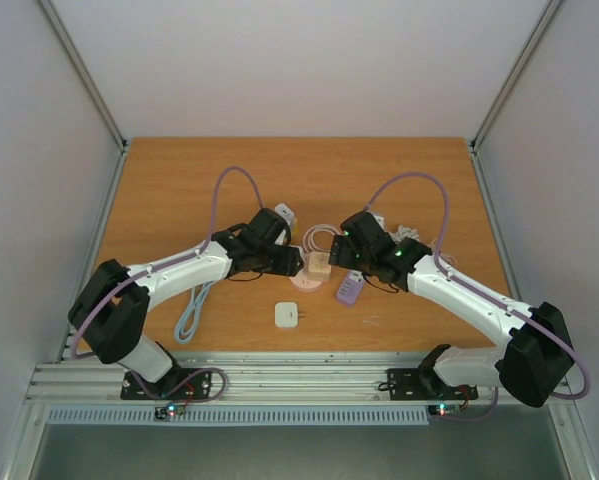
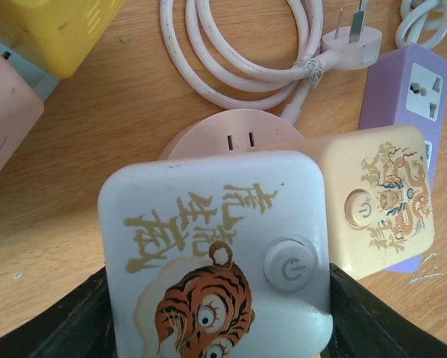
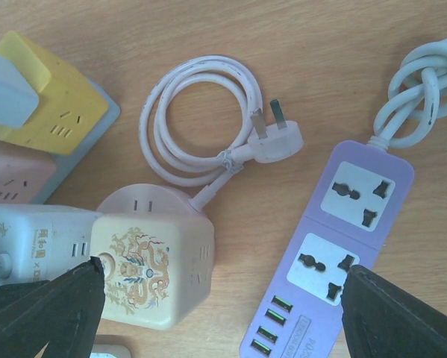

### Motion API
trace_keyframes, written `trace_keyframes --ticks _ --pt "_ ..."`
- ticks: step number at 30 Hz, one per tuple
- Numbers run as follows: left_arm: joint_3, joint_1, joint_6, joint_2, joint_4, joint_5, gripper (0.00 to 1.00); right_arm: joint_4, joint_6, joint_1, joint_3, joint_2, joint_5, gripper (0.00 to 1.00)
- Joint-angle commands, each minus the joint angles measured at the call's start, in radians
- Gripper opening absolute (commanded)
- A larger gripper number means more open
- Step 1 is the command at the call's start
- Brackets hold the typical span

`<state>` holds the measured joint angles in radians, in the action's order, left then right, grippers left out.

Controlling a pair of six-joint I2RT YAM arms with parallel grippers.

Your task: Insert the plug

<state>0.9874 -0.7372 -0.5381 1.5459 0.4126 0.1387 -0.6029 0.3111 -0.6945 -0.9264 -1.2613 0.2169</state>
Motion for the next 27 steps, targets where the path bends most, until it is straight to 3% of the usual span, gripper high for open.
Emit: trace_keyframes --ticks 1,15,27 --pt "0.033 -0.007 -0.014 0.021 -0.053 0.005 0.36 -0.005 0.017 0.004 0.011 0.007 0.021 0.87" --pt "0.057 -0.011 0.013 0.074 0.028 -0.014 0.36 -0.011 0.015 0.005 0.01 -0.018 0.018 0.87" --pt "0.194 -0.051 0.087 0.178 0.267 -0.121 0.35 -0.05 0.001 0.006 -0.02 -0.069 -0.004 0.85"
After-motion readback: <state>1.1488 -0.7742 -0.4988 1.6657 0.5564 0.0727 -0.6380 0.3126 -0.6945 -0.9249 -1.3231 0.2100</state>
